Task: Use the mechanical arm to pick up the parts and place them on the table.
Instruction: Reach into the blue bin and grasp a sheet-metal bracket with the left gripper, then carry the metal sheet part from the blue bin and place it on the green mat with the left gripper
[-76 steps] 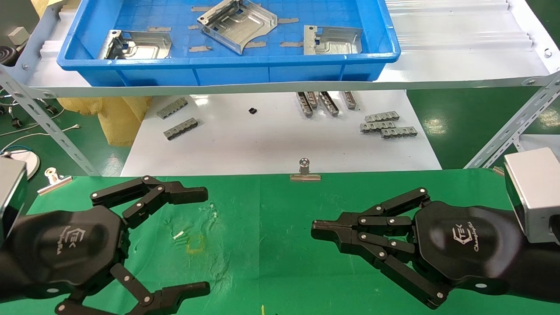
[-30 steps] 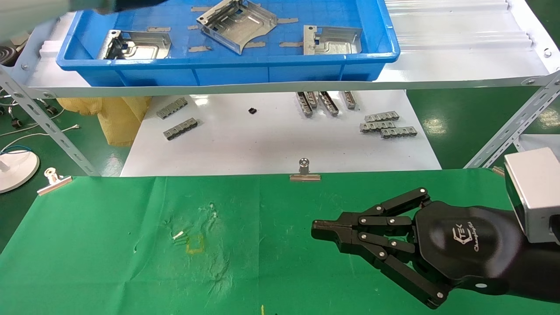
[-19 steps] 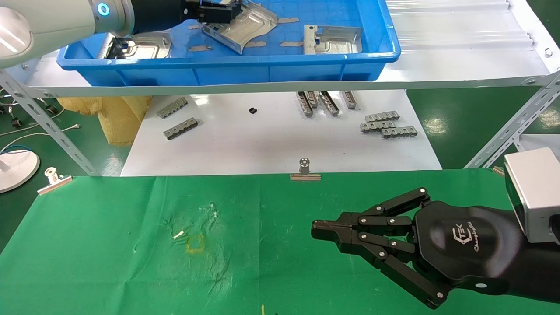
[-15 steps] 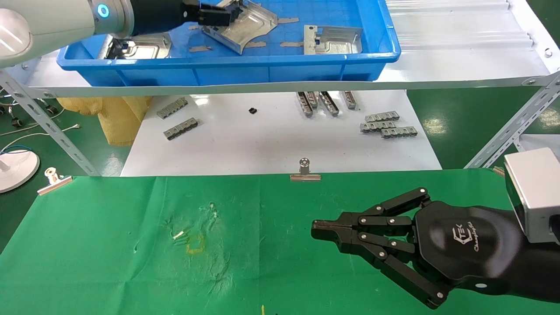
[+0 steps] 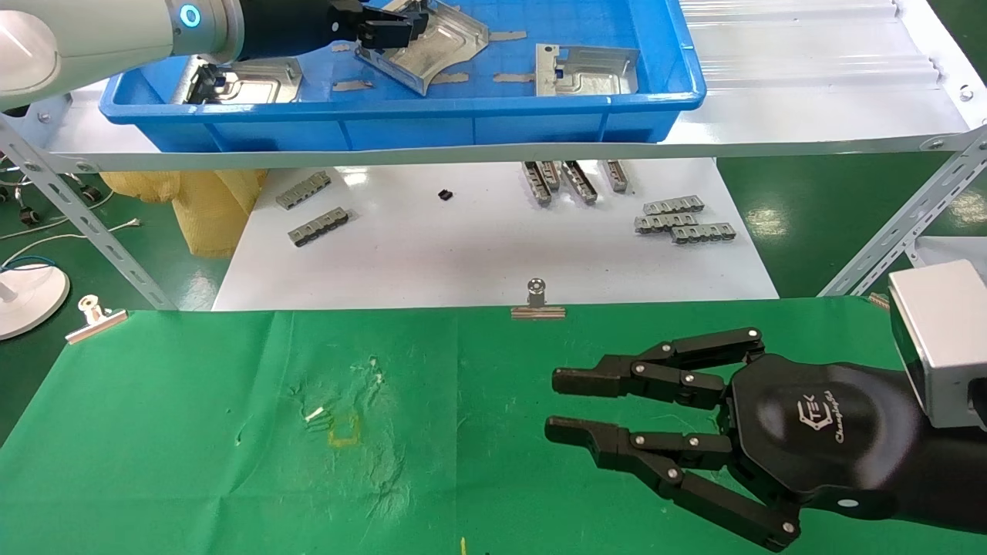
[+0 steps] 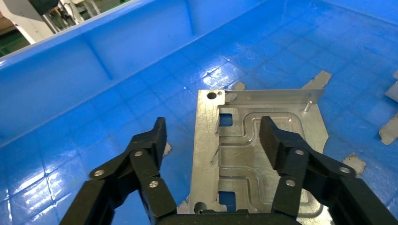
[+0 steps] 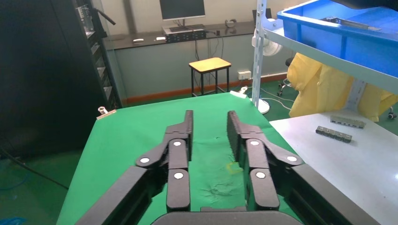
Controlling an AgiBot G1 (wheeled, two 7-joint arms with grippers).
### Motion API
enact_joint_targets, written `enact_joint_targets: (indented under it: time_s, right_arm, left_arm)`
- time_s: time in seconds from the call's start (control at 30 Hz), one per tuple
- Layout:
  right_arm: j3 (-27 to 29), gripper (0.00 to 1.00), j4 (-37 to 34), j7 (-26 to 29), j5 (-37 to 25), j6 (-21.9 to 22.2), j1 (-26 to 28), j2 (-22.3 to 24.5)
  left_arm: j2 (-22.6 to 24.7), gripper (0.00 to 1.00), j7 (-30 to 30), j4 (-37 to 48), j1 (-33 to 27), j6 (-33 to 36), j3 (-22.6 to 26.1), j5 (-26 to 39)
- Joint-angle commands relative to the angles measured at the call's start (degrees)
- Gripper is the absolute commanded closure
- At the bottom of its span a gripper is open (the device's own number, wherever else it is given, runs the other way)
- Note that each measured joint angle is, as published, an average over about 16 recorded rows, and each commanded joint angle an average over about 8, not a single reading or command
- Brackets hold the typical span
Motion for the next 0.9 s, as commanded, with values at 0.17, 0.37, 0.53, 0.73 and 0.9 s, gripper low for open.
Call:
enact_joint_targets:
  time_s: [0.17,0.37,0.53,0.73,0.9]
  right_arm:
    - [0.00,0.00,0.00,0.00,0.00,0.00,0.00,0.00]
    - [-0.01,0.00,0.00,0.00,0.00,0.00,0.00,0.00]
    - [-0.01,0.00,0.00,0.00,0.01,0.00,0.00,0.00]
    - [-0.01,0.00,0.00,0.00,0.01,0.00,0.00,0.00]
    - [-0.01,0.00,0.00,-0.01,0.01,0.00,0.00,0.00]
  left_arm:
    - [-0.01,1.00,-0.37,-0.54,0.23,-0.23,1.18,0.27]
    - [-0.02,1.00,-0.53,-0.98,0.26,-0.66,2.21,0.31]
    - [-0.01,1.00,-0.60,-1.30,0.40,-0.90,2.93,0.09]
    - [-0.05,1.00,-0.12,-2.06,0.28,-1.28,3.49,-0.64]
    - [-0.31,1.00,2.18,-3.35,-0.57,-1.58,2.99,-2.49]
